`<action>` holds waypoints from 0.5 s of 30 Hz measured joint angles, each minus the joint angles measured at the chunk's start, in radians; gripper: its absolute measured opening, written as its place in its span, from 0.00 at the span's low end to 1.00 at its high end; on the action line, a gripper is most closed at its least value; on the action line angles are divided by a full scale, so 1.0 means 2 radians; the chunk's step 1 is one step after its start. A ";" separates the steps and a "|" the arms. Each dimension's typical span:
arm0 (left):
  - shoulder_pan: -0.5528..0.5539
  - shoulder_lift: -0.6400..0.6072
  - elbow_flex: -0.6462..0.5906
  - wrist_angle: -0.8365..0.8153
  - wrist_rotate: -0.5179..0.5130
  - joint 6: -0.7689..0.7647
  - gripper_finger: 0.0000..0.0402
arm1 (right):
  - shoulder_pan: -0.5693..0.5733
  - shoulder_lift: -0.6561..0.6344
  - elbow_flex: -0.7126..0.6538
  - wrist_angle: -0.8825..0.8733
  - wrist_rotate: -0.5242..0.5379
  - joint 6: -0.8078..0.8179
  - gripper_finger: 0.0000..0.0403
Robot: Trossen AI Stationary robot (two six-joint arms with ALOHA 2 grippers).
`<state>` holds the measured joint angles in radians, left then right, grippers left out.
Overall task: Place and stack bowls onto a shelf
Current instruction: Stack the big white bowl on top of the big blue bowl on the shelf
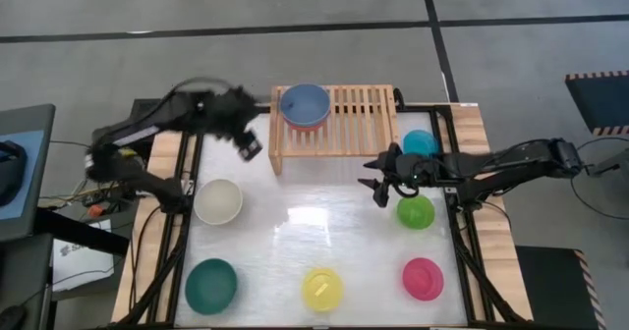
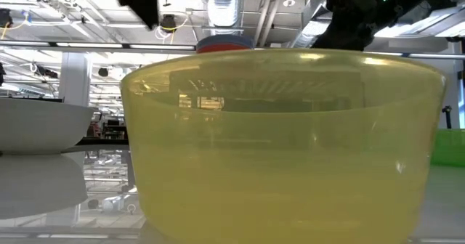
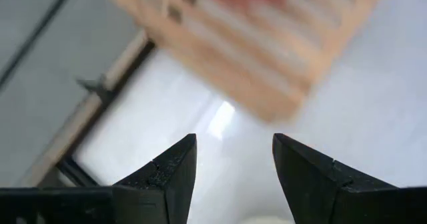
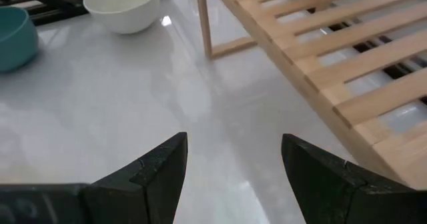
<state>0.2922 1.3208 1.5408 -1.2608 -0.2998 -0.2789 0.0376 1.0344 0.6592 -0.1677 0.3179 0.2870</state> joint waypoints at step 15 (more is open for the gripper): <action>-0.057 -0.163 -0.365 0.051 0.012 -0.158 0.45 | 0.006 0.024 -0.013 0.094 -0.001 0.002 0.67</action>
<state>0.1791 0.9939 0.8112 -1.1594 -0.2765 -0.5955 0.0494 1.0820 0.6327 0.0205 0.3161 0.2905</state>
